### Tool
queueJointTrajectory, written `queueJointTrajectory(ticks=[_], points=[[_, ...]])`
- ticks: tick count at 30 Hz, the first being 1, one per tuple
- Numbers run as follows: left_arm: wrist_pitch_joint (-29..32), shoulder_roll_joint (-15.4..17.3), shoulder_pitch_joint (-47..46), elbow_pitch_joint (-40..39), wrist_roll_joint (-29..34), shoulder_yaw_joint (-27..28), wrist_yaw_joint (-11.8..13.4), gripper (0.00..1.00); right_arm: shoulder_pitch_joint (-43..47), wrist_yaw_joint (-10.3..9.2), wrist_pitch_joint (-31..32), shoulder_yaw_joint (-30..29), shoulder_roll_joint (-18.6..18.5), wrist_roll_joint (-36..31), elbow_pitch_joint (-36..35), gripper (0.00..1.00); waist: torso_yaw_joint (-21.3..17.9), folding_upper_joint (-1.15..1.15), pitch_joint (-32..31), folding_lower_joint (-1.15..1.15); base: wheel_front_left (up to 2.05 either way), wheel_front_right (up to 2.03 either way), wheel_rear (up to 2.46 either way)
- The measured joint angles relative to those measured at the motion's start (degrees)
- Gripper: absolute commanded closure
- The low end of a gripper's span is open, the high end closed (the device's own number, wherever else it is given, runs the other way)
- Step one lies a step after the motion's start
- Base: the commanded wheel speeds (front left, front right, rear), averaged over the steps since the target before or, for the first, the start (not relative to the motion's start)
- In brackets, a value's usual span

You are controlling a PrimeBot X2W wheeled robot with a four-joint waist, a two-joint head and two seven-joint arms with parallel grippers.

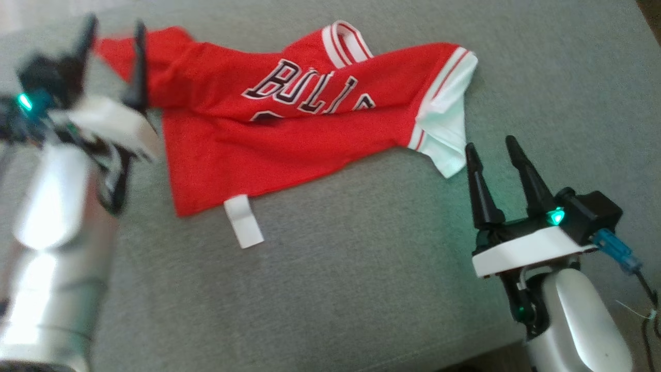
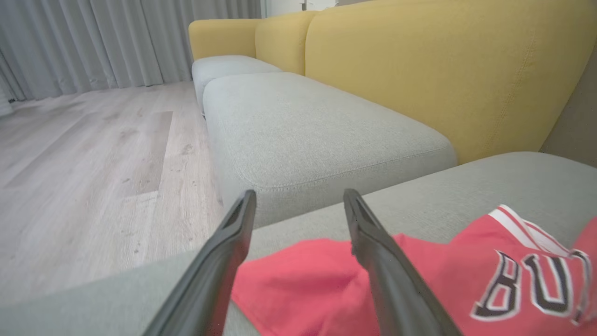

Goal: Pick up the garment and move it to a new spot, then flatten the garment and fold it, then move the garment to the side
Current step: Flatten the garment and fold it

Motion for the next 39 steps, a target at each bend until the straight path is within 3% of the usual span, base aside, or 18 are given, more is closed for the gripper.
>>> queueJointTrajectory(ticks=[6, 11, 17, 22, 27, 34, 39], points=[[-6.75, -5.04, 9.48, -0.46, -3.96, 0.35, -0.08, 0.0, 0.69, 0.0, 1.98, -2.27, 0.0, -1.46, -0.65, 0.0, 3.35, 0.0, -3.62, -0.01, 0.0, 0.0, 0.0], [-8.98, -7.93, 19.74, -5.22, -5.21, 1.3, 0.7, 0.0, 3.6, 0.0, 3.94, -3.25, 0.0, -1.96, -1.82, 0.0, 5.88, 0.0, -7.22, -0.01, 0.0, 0.0, 0.0], [-9.25, -9.94, 34.15, -16.8, -4.36, 5.35, 3.09, 0.0, 6.59, 0.0, 5.39, -4.13, 0.01, -1.96, -3.04, 0.0, 8.24, 0.0, -10.62, -0.02, 0.0, 0.0, 0.0], [-9.37, -10.73, 42.47, -19.64, -2.26, 5.72, 3.6, 0.0, 8.56, 0.0, 6.75, -4.94, 0.01, -1.96, -4.02, 0.0, 9.72, 0.0, -12.39, -0.02, 0.0, 0.0, 0.0], [-9.33, -10.77, 41.3, -18.09, -0.66, 4.55, 3.27, 0.0, 8.55, 0.0, 7.27, -4.66, 0.01, -1.96, -5.08, 0.0, 9.56, 0.0, -12.26, 0.0, 0.0, 0.0, 0.0], [-5.93, -12.3, 31.3, -9.87, 1.03, 1.01, 3.39, 0.0, 8.48, 0.0, 7.26, -3.5, 0.01, -1.86, -5.19, 0.0, 7.94, 0.0, -10.45, 0.0, 0.0, 0.0, 0.0], [-2.37, -13.39, 26.27, -2.69, 1.3, -0.14, 5.04, 0.0, 8.06, 0.0, 7.17, -2.91, 0.01, -1.76, -5.2, 0.0, 6.12, 0.0, -8.49, 0.0, 0.0, 0.0, 0.0]])
